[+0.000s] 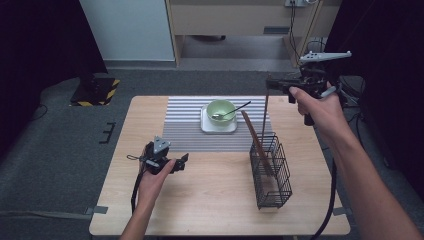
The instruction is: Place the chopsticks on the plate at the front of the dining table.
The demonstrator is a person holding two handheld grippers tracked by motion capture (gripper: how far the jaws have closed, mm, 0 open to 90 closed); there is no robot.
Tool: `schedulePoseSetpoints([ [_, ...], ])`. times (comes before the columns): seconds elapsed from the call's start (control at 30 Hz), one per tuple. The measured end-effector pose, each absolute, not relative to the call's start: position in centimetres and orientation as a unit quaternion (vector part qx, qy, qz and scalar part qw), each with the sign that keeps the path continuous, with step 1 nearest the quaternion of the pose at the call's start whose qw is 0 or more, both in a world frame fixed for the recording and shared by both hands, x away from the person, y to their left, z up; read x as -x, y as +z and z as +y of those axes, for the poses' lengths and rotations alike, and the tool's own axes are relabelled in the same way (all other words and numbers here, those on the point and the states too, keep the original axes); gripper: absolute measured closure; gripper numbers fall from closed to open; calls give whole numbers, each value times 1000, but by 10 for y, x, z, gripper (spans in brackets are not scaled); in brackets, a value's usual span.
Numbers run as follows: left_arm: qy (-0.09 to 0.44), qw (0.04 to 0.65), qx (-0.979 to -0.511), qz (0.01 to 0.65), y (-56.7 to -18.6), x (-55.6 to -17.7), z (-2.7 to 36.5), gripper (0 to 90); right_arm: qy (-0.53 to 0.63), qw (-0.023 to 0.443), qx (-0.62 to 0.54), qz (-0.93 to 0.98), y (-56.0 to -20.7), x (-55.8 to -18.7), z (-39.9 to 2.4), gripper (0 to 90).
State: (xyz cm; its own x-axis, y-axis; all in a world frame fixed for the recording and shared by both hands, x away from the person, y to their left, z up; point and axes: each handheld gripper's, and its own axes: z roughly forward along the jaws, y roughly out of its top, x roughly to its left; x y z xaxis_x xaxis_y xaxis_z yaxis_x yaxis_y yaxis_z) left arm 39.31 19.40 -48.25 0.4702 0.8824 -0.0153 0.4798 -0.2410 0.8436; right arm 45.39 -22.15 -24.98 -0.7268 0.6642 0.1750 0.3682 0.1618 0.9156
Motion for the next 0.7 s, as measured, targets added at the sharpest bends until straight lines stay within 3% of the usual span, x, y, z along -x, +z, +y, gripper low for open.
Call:
schedulePoseSetpoints([
  [0.33, 244, 447, -735, 448, -480, -395, 188, 151, 564, 122, -334, 745, -256, -459, -200, 852],
  [0.7, 225, 481, -732, 426, -476, -396, 181, 143, 584, 114, -325, 735, -274, -467, -165, 852],
])
